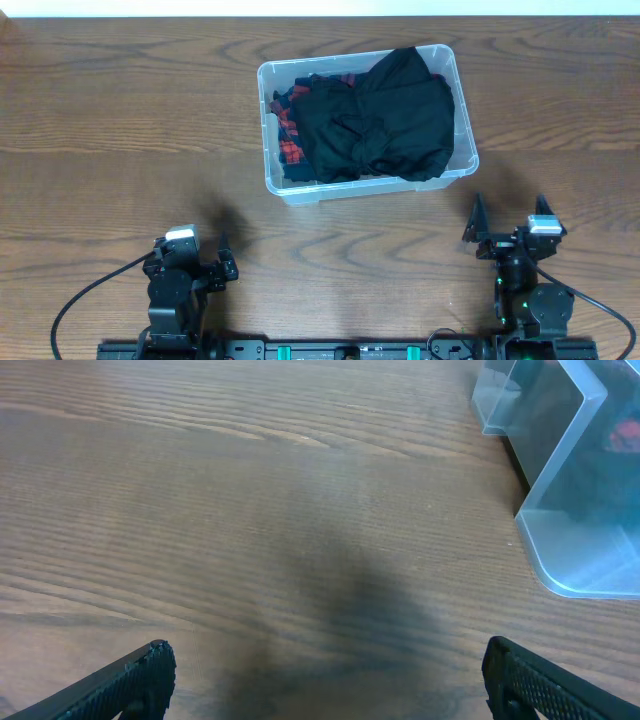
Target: Pack container
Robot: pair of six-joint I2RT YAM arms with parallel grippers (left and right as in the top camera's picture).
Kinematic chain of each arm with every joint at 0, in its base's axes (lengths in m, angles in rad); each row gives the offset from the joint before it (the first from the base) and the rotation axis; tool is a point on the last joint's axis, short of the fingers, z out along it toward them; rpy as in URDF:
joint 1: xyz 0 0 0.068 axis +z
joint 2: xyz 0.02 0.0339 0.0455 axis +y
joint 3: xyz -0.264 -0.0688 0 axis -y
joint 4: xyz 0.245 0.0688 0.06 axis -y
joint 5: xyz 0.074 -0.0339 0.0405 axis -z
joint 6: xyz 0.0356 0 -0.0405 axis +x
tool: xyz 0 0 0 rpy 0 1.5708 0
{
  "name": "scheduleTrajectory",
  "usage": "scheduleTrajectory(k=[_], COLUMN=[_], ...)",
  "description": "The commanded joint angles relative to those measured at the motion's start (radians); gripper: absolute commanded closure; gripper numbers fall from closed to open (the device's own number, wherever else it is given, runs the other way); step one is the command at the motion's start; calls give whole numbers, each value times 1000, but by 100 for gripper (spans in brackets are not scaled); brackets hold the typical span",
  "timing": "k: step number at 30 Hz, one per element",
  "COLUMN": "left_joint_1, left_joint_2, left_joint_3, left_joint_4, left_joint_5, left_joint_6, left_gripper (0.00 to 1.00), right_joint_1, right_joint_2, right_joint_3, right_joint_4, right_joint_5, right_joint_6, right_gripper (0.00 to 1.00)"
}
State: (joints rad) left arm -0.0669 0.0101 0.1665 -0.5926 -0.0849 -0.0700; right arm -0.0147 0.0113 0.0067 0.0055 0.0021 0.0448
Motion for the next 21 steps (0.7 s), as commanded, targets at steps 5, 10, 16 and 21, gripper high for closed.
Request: scheduleTrajectory(k=[5,10,16,21], left_joint_1=[5,5,5,5], left_joint_2=[-7,-7,-7,-7], left_joint_3=[-14,-14,-14,-14], left_joint_4=[5,5,5,5], left_joint_5=[-4,-4,-4,-4], left_joint_6=[13,14,14,14], left_gripper=[2,2,2,2], right_joint_1=[-4,-4,-4,-4], right_joint_2=[-6,-3,-3,-3], right_joint_3=[-2,-1,-1,-1], right_joint_4=[-48,-76,-77,-77], right_joint_5=[-36,-36,-36,-36], right_joint_6=[29,29,29,29], right_gripper=[1,1,1,1])
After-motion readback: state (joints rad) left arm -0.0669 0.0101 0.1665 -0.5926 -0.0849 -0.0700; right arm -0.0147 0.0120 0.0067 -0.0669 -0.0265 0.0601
